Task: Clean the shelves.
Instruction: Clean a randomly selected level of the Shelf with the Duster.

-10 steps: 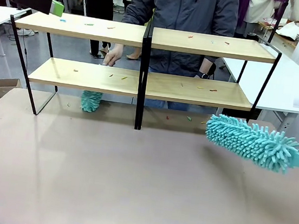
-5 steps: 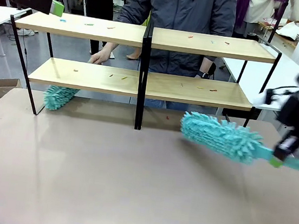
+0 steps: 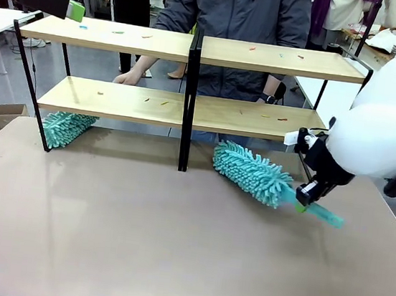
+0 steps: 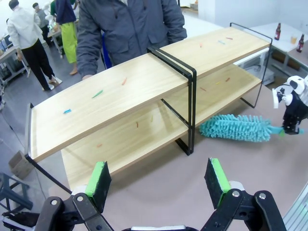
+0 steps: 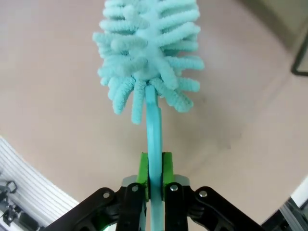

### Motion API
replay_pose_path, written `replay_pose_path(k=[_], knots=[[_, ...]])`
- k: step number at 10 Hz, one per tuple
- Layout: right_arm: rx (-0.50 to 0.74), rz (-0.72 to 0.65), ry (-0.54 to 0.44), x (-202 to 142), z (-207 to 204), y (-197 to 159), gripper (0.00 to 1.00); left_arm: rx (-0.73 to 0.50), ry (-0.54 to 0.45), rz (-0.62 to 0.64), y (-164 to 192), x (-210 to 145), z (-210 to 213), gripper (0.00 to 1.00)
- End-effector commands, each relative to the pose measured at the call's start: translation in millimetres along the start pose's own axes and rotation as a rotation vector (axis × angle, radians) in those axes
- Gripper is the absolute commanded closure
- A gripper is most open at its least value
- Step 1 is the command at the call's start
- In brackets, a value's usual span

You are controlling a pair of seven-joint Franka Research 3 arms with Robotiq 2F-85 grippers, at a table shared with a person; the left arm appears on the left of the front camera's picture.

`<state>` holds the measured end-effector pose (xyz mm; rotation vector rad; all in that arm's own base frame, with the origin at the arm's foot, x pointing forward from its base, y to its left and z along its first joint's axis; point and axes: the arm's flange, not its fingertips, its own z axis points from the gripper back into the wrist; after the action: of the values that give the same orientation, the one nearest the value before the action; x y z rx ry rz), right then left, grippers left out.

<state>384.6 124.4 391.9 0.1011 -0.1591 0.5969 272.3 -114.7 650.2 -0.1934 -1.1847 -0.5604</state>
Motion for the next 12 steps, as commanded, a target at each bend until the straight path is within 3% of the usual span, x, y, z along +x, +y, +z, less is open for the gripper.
replay_pose_path(k=[1, 3, 6, 9, 11, 12], knots=[[0.128, 0.054, -0.057, 20.3, -12.5, -11.2, 0.88, -0.002, -0.004, 0.003, 0.3, -0.7, -0.2, 0.0], [0.224, 0.082, -0.022, 36.8, -30.3, -15.3, 0.88, -0.002, -0.004, 0.003, 0.3, -0.7, -0.2, 0.0], [0.196, 0.044, -0.141, 61.6, -43.5, -24.9, 0.88, -0.002, -0.004, 0.003, 0.3, -0.7, -0.2, 0.0], [0.164, -0.145, -0.127, 67.3, -49.2, -33.8, 0.88, -0.002, -0.004, 0.003, 0.3, -0.7, -0.2, 0.0], [0.104, -0.319, -0.048, 54.5, -43.6, -43.2, 0.88, -0.002, -0.004, 0.003, 0.3, -0.7, -0.2, 0.0], [0.058, -0.4, -0.063, 46.4, -35.3, -45.9, 0.88, -0.002, -0.004, 0.003, 0.3, -0.7, -0.2, 0.0]])
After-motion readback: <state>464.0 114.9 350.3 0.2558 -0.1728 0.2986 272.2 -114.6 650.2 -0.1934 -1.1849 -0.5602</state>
